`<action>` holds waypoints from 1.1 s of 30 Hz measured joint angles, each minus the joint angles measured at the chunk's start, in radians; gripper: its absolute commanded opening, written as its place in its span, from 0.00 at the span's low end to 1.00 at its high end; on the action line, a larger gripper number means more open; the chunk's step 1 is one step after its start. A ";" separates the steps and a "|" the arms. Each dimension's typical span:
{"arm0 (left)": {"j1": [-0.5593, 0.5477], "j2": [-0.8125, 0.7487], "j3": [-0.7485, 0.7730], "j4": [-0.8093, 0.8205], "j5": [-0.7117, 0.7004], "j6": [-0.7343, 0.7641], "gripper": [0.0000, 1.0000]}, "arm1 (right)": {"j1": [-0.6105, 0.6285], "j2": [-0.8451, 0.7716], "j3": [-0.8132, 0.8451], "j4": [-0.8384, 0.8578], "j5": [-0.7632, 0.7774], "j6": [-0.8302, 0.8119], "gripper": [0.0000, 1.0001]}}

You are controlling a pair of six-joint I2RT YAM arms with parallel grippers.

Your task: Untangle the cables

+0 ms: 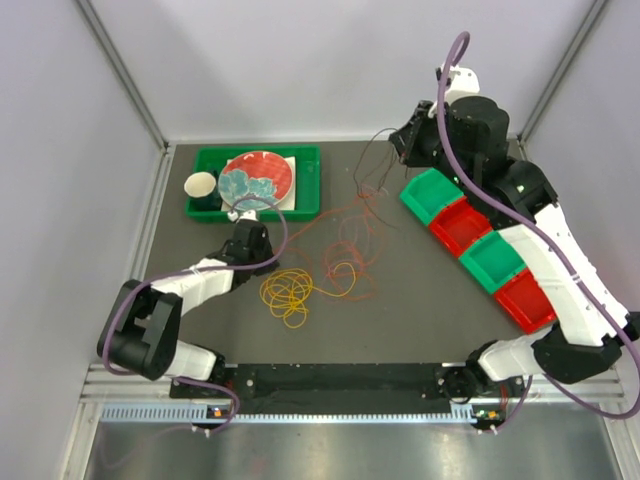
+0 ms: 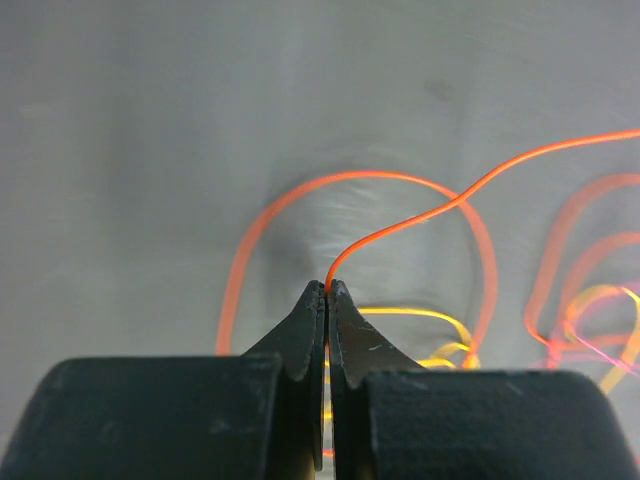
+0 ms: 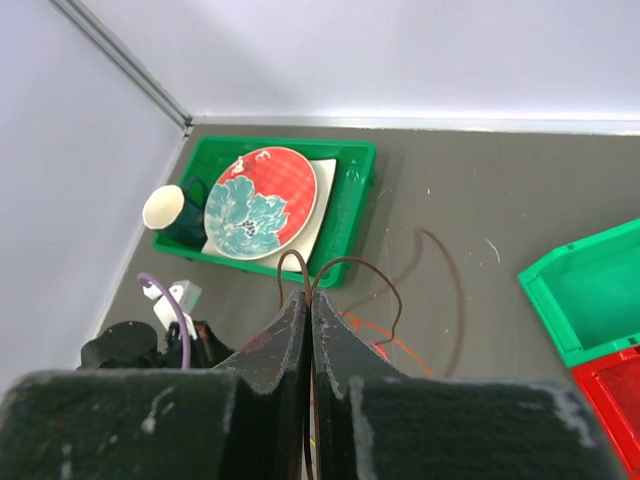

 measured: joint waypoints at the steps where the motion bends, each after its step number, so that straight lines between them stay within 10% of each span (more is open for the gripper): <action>1: 0.013 0.000 0.000 -0.010 -0.010 -0.002 0.00 | 0.000 -0.004 -0.002 -0.002 0.000 0.000 0.00; 14: 0.127 0.004 0.008 -0.116 -0.097 -0.029 0.00 | -0.001 -0.078 -0.069 0.031 -0.022 0.029 0.00; 16: 0.127 0.004 0.017 -0.115 -0.064 -0.027 0.22 | -0.001 -0.083 -0.105 0.047 -0.028 0.037 0.00; 20: 0.122 -0.037 0.020 -0.092 0.051 0.004 0.96 | -0.001 -0.064 -0.194 0.064 -0.054 0.057 0.00; 33: 0.048 -0.138 0.034 0.158 0.370 0.056 0.98 | -0.002 -0.021 -0.236 0.069 -0.125 0.089 0.00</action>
